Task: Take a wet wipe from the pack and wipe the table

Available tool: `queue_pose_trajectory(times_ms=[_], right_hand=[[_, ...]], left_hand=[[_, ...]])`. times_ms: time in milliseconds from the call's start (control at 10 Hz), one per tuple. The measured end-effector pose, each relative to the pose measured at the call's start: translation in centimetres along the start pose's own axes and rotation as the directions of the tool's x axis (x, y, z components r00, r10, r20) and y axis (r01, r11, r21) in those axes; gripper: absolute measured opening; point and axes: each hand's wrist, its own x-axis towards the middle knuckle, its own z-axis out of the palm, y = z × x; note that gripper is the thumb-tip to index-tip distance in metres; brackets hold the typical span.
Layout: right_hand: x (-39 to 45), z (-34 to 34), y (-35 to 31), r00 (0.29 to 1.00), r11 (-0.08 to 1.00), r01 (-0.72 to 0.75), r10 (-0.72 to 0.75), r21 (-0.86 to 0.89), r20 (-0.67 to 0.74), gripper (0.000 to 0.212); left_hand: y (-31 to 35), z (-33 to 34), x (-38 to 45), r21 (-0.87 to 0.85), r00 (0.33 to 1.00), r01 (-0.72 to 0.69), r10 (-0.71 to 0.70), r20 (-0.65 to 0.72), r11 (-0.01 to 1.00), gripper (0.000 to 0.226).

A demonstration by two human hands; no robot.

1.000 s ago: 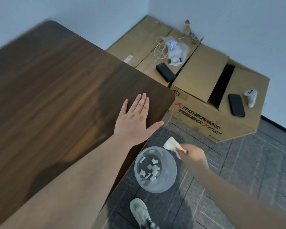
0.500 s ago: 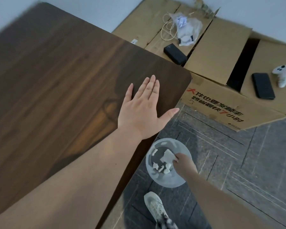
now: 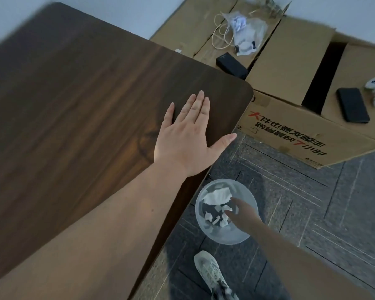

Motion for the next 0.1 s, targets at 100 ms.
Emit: queue_pose_trajectory(times_ms=[100], right_hand=[[-1.92, -2.72, -2.39, 0.990, 0.993, 0.118, -0.116, 0.022, -0.082, 0.048]], left_hand=[[0.15, -0.18, -0.19, 0.010, 1.000, -0.005, 0.005, 0.022, 1.000, 0.091]])
